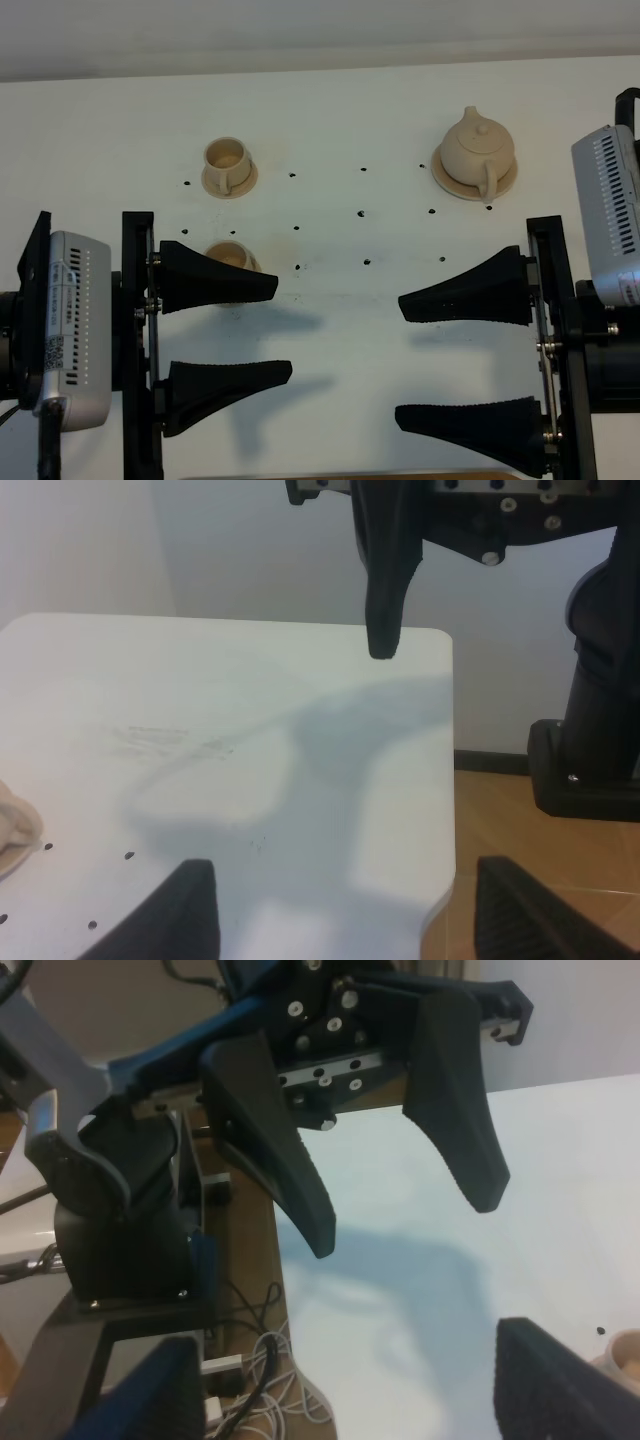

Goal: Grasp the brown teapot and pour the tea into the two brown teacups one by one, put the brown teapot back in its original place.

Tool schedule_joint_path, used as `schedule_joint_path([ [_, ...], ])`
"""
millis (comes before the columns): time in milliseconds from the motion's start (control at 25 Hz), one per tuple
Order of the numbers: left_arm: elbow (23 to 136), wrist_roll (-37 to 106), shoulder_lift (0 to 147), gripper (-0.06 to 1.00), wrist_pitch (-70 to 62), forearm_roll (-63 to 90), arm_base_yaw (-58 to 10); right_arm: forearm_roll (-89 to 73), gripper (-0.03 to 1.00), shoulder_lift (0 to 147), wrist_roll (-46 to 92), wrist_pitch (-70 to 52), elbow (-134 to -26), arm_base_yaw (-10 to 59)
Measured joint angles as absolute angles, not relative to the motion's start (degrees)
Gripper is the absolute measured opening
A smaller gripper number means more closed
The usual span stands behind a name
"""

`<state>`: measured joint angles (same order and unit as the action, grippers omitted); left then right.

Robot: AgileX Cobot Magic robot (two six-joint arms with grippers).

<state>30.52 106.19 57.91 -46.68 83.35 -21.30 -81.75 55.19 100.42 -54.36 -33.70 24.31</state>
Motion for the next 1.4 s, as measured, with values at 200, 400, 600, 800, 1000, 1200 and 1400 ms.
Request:
schedule_joint_path([
  [200, 30.52, 106.19, 57.91, 0.61, -46.63, 83.35, -21.30, -81.75, 0.59, 55.19, 100.42, -54.07, -33.70, 24.43],
  [400, 30.52, 106.10, 57.91, 0.61, -45.84, 83.35, -21.30, -81.75, 0.59, 55.19, 100.42, -53.65, -33.70, 24.48],
  [600, 30.59, 100.59, 57.91, 0.61, -40.70, 82.63, -21.30, -81.49, 0.59, 55.19, 97.03, -49.96, -33.78, 24.48],
  [800, 33.40, 86.04, 57.91, 0.59, -34.23, 70.57, -21.30, -74.14, 0.58, 55.19, 85.04, -41.69, -35.63, 24.48],
  [1000, 37.10, 67.28, 57.91, 0.58, -27.31, 54.00, -21.30, -65.02, 0.56, 55.19, 74.08, -36.78, -36.82, 24.48],
  [1200, 37.37, 49.88, 57.91, 0.57, -21.60, 37.90, -21.30, -59.81, 0.54, 55.19, 66.22, -33.46, -36.84, 22.24],
  [1400, 37.37, 32.75, 55.34, 0.53, -19.66, 24.00, -16.96, -58.96, 0.54, 55.19, 61.82, -32.91, -36.91, 17.34],
])
